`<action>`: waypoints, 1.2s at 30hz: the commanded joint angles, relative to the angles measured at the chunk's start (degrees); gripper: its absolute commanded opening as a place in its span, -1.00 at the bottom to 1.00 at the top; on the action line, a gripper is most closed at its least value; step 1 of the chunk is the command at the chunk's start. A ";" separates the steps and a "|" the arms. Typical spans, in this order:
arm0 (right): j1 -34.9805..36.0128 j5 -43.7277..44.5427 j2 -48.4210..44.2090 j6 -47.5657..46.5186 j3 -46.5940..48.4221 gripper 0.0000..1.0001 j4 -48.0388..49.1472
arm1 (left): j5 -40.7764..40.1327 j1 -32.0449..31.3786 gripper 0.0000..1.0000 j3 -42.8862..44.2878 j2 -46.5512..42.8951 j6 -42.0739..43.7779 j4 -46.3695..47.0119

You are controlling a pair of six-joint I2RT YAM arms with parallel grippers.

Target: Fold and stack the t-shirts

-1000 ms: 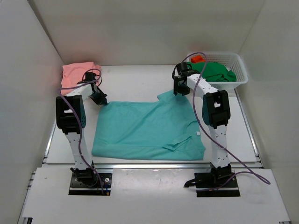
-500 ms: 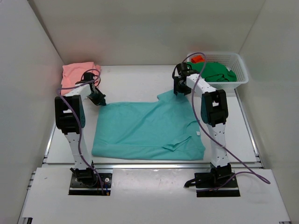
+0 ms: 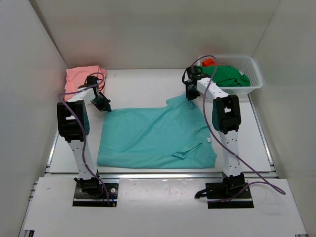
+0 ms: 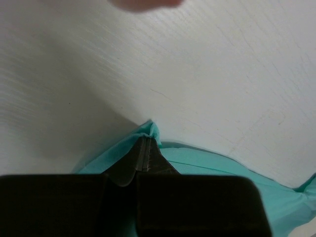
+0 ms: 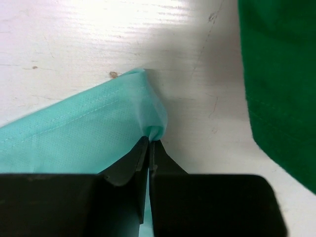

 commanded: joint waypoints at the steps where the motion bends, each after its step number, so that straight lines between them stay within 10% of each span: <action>1: -0.15 1.16 -2.05 -0.41 3.45 -1.00 0.50 | 0.83 -0.47 -1.00 5.01 -2.89 1.92 -1.50; 17: -0.07 -4.55 -18.59 -1.11 -13.85 -1.00 4.10 | 2.93 0.23 -0.97 -4.02 -9.84 3.24 0.85; 18: 0.02 -4.38 -18.93 -1.29 -14.47 -1.00 4.54 | 3.03 0.06 -0.50 -4.30 -9.58 2.37 1.65; 20: 0.73 -4.47 -18.58 -1.55 -14.21 -1.00 4.63 | 2.50 -0.55 -0.26 -4.13 -8.79 1.92 1.92; 36: 2.14 -4.29 -18.94 -1.55 -16.32 -1.00 4.80 | -6.19 -3.55 0.19 6.95 3.52 1.66 -3.87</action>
